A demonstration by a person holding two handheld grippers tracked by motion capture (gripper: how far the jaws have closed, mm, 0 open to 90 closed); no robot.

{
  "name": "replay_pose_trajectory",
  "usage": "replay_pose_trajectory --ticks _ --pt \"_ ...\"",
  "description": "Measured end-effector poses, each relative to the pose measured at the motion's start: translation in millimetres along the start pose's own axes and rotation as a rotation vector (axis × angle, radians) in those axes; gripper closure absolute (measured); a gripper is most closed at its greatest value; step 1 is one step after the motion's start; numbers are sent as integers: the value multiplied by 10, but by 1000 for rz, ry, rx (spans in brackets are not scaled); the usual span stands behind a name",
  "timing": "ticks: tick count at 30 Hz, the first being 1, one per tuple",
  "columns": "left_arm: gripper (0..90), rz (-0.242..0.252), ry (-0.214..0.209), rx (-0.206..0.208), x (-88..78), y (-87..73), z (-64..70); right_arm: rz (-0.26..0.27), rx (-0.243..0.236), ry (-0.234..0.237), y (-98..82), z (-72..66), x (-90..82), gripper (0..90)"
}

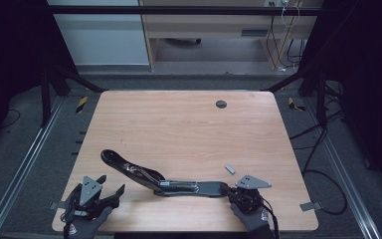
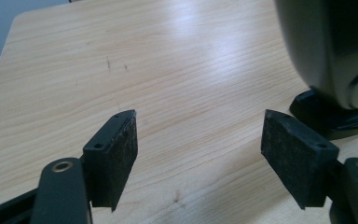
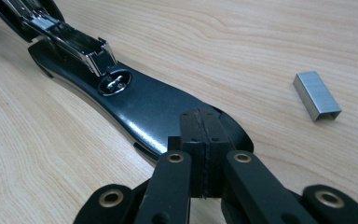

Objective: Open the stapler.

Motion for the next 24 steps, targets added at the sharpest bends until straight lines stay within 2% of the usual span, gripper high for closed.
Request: replay_pose_trajectory --ticks 5,10,17,19,24 --pt "282 3 14 -4 22 -32 -31 21 -3 -1 61 28 -46 874" --pt "290 -6 14 -24 42 -70 -56 35 -2 -22 160 147 -115 829" --pt "290 -4 21 -36 45 -90 -99 24 -4 -56 272 317 -180 778" --pt "288 -5 24 -37 44 -94 -110 23 -6 -59 294 337 -182 768" --pt "287 -2 18 -48 54 -104 -121 4 -24 -98 434 447 -157 725"
Point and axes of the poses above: each handheld gripper's, and its own axes: x roughly forward along the jaws, y roughly out of its top, z roughly to its right, the point moved 6 cm from there along x, roughly forward along the jaws, and after that the axes turned 14 degrees about -y, right-handed, at the moved point
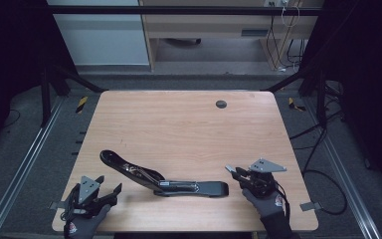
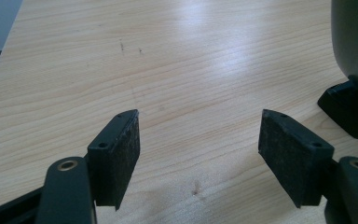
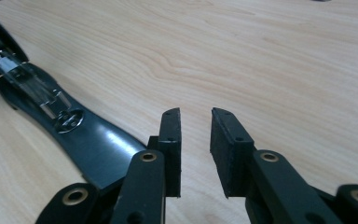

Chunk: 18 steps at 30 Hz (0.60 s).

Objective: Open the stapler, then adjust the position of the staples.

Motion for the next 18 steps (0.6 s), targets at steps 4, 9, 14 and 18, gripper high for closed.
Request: replay_pose_trajectory --ticks 4,9,14,18 --pt "286 1 3 6 1 3 -3 -7 -11 -8 64 37 18 708" --pt "278 -3 9 1 7 -7 -18 -36 -31 -26 138 80 94 687" --pt "275 -12 7 -3 19 -22 -29 -69 -57 -36 195 113 178 685" --pt "276 -16 6 -5 22 -29 -29 -87 -75 -43 218 131 248 690"
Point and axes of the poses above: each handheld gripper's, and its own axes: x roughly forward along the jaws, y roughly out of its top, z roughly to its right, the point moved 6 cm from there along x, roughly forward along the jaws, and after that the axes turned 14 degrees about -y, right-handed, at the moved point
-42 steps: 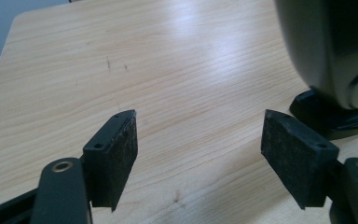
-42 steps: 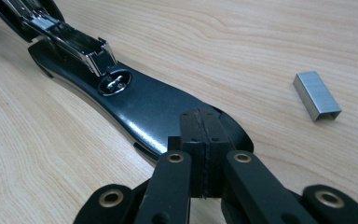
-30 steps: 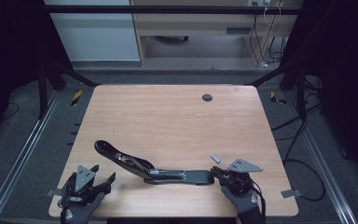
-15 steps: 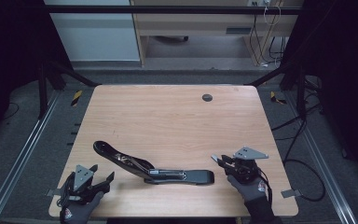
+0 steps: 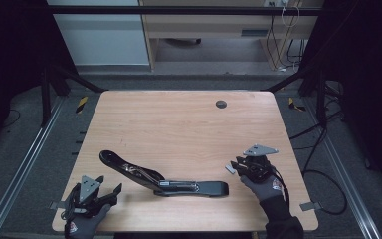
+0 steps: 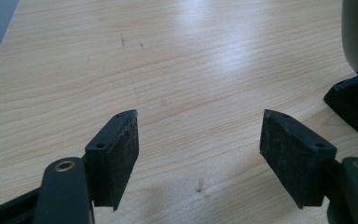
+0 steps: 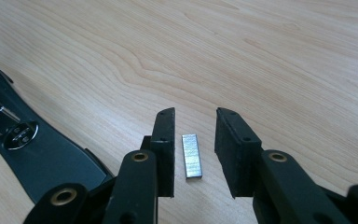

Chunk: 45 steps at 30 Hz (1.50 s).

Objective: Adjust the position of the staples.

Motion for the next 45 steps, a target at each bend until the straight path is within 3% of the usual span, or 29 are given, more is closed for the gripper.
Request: replay_pose_trajectory --ticks 9,22,33,45 --pt "276 -7 4 5 2 1 1 -69 -30 3 23 -9 162 712" --pt "276 -16 0 6 21 -12 6 -176 -82 18 -97 -56 370 747" --pt "275 -24 -6 8 34 -22 11 -211 -111 30 -145 -94 446 766" --pt "275 -28 -5 10 38 -28 11 -233 -112 36 -167 -101 478 778"
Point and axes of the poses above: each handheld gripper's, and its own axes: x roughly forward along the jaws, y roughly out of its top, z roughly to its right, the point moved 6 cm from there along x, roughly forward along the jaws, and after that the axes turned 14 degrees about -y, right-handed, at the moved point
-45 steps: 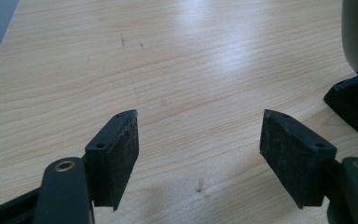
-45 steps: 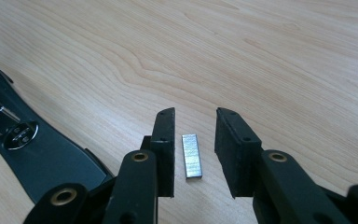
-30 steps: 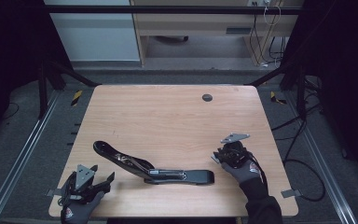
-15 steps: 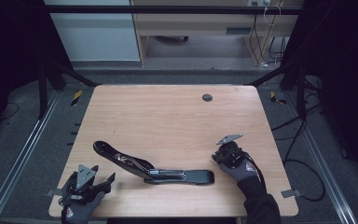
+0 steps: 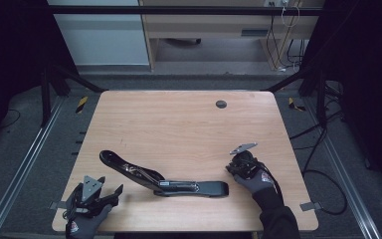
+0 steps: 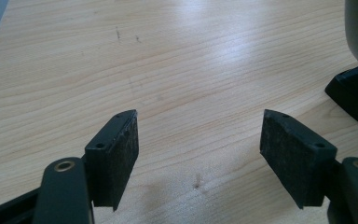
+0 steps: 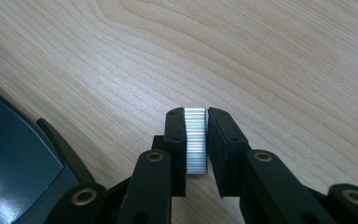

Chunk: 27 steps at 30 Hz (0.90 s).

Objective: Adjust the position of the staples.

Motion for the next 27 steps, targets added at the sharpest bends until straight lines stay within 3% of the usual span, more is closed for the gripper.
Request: replay_pose_trajectory --ticks 7,11,18,27 --pt "275 3 1 -2 -4 0 1 0 -8 -6 -6 13 -27 782" --pt "275 3 1 -1 -6 1 4 9 -9 -13 -51 110 -160 782" --pt "275 -1 1 0 -2 -1 7 8 -2 -26 -293 285 -313 782" --pt "275 -6 3 4 7 -6 6 -18 11 -21 -588 414 -339 781"
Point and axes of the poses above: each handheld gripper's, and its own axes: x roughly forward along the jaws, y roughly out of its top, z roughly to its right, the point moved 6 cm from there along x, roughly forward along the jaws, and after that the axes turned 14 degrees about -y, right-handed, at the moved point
